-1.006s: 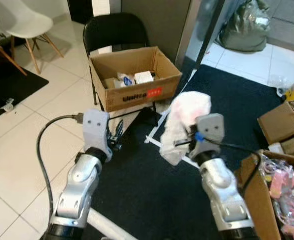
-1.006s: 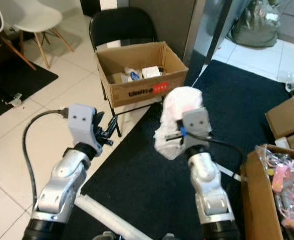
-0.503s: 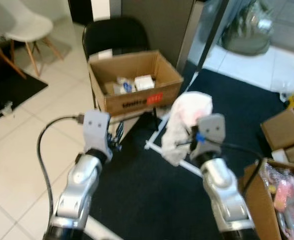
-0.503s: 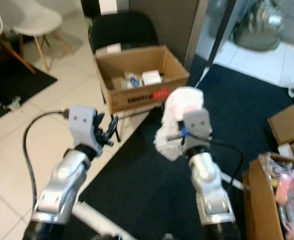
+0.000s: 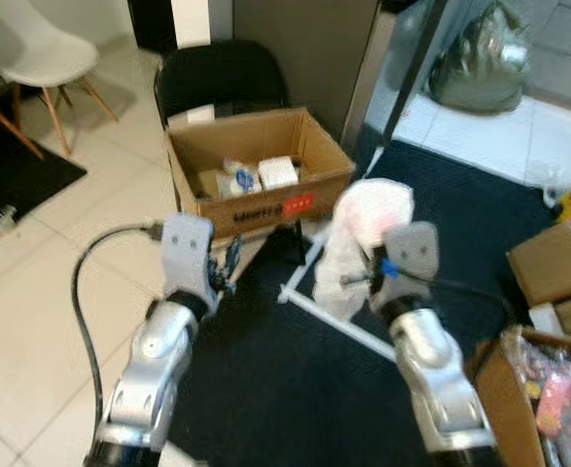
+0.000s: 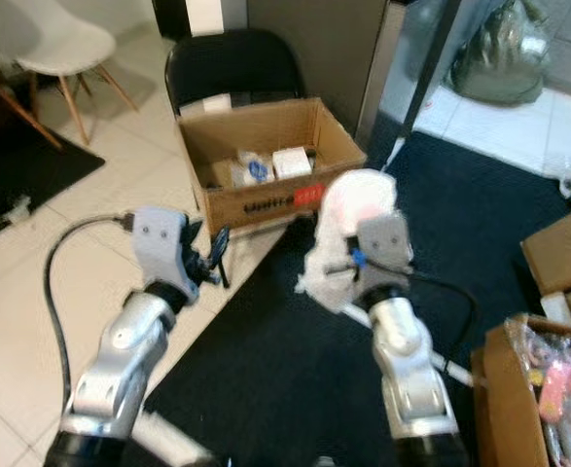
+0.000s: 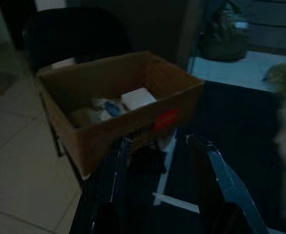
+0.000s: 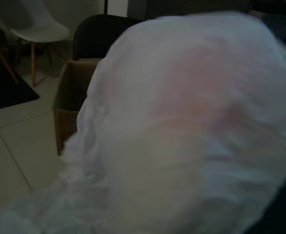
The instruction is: Picking trash to rubbish bin
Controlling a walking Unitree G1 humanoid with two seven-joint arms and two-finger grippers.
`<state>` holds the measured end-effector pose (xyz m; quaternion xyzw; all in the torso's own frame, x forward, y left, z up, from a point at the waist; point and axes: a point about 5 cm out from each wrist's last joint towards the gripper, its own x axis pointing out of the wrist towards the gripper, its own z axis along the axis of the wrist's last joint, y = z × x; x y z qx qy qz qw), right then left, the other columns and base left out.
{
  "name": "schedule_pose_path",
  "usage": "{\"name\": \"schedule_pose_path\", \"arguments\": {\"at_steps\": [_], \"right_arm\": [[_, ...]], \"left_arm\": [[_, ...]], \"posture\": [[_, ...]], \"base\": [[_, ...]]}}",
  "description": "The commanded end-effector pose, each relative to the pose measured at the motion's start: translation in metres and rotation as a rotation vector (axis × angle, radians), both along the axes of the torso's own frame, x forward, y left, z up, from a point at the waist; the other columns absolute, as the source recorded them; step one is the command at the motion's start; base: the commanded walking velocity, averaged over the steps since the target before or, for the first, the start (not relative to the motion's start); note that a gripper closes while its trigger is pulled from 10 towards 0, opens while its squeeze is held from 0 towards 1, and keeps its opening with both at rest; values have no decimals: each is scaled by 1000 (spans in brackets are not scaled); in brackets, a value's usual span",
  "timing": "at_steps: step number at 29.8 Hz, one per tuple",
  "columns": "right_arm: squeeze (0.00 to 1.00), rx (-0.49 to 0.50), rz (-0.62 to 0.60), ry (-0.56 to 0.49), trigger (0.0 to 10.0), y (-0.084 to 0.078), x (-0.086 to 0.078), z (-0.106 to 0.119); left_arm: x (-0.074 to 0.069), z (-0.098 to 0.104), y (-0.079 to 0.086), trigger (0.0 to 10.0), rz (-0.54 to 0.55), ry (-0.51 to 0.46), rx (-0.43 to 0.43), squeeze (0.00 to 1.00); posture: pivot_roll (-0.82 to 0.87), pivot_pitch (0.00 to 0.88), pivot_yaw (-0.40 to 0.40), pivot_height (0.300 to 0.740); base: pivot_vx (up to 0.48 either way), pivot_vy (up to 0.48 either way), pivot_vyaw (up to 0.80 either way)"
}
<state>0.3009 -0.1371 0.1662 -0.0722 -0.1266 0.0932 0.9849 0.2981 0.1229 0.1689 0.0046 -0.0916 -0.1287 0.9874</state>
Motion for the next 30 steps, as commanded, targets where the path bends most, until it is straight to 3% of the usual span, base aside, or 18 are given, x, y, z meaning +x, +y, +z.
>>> {"name": "schedule_pose_path", "arguments": {"at_steps": [1,30], "right_arm": [[0,-10,-16,4,10000,-6,-2,-1],[0,-9,-16,9,10000,-6,-1,-2]], "left_arm": [[-2,-6,-2,10000,-9,25,14,0],[-2,-7,-1,10000,-6,29,15,0]], "posture": [[-15,156,-20,740],[-12,169,-21,740]], "base": [[289,0,0],[283,0,0]]}}
